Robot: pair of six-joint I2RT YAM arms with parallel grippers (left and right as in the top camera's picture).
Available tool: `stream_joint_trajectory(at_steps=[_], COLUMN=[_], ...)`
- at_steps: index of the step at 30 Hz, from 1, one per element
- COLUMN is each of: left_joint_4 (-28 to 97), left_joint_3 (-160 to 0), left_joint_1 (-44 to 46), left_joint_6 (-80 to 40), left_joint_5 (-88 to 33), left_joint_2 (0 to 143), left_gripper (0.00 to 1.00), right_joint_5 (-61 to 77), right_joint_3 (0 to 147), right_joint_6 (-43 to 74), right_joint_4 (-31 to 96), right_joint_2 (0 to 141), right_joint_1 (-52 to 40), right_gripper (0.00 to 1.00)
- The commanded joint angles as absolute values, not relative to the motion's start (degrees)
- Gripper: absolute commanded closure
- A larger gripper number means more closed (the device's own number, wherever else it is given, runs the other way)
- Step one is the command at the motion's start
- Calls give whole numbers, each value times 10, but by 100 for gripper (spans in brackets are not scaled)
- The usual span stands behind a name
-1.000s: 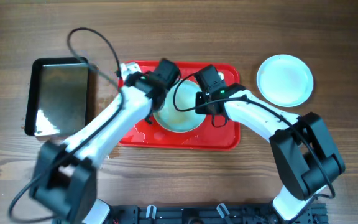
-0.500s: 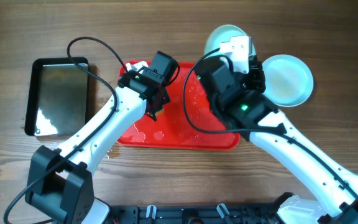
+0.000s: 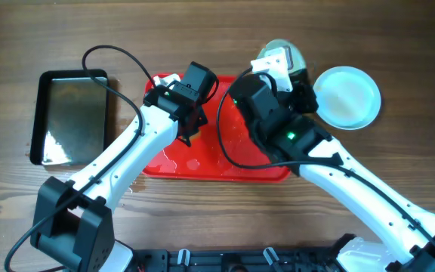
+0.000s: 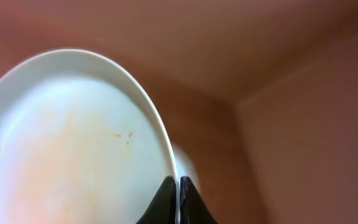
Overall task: Clean dirty plates on tray and stack at the side
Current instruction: 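Lift the plate with the right gripper and stack it on the side plates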
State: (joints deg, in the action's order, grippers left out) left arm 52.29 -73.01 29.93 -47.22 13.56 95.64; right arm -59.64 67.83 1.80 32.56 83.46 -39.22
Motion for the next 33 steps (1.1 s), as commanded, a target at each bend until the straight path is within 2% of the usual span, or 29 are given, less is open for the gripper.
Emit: stream_joint_trajectory(at_steps=[1,8,12,17,18,20,22,23,24,25,26,27,29,30,32,33], left_joint_4=[525,522,518,522,522,523,523,523,523,523,523,523,523,522,519,511], left_joint_3=[-730,-730,-730,-730,-730,-730,-730,-730,-730,-730,-730,-730,-730,-730,-730,-730], left_joint_1=[297,297,297,297,297,297,297,297,297,297,297,297,297,297,297,296], left_joint_6=[-465,-452,-452,-452,-452,-452,-452,-452,-452,-452,-452,-452,-452,-452,-452,-452], left_joint_5=[124,124,124,124,124,124,124,124,124,124,124,124,124,124,125,127], left_joint_2=[961,961,961,961,961,961,961,961,961,961,961,961,961,961,961,961], left_gripper=[96,96,96,96,96,96,96,96,96,96,96,96,96,96,96,96], right_joint_5=[-398,-43,-40,-51,-51,-53,-72,-80,-79,-76,-61,-27,88,161,316,368], right_joint_3=[674,668,651,651,651,651,651,651,651,652,652,653,654,654,654,654], right_joint_6=[169,229,241,241,242,242,242,241,241,242,242,241,236,225,228,233], right_joint_4=[346,354,334,317,313,307,305,305,307,310,310,307,290,278,260,257], right_joint_2=[838,853,908,983,992,999,998,998,997,997,997,997,996,996,996,996], right_joint_1=[-300,57,137,156,158,158,159,159,159,159,159,159,159,159,152,145], right_gripper=[96,96,96,96,94,84,94,95,94,86,79,80,91,91,76,61])
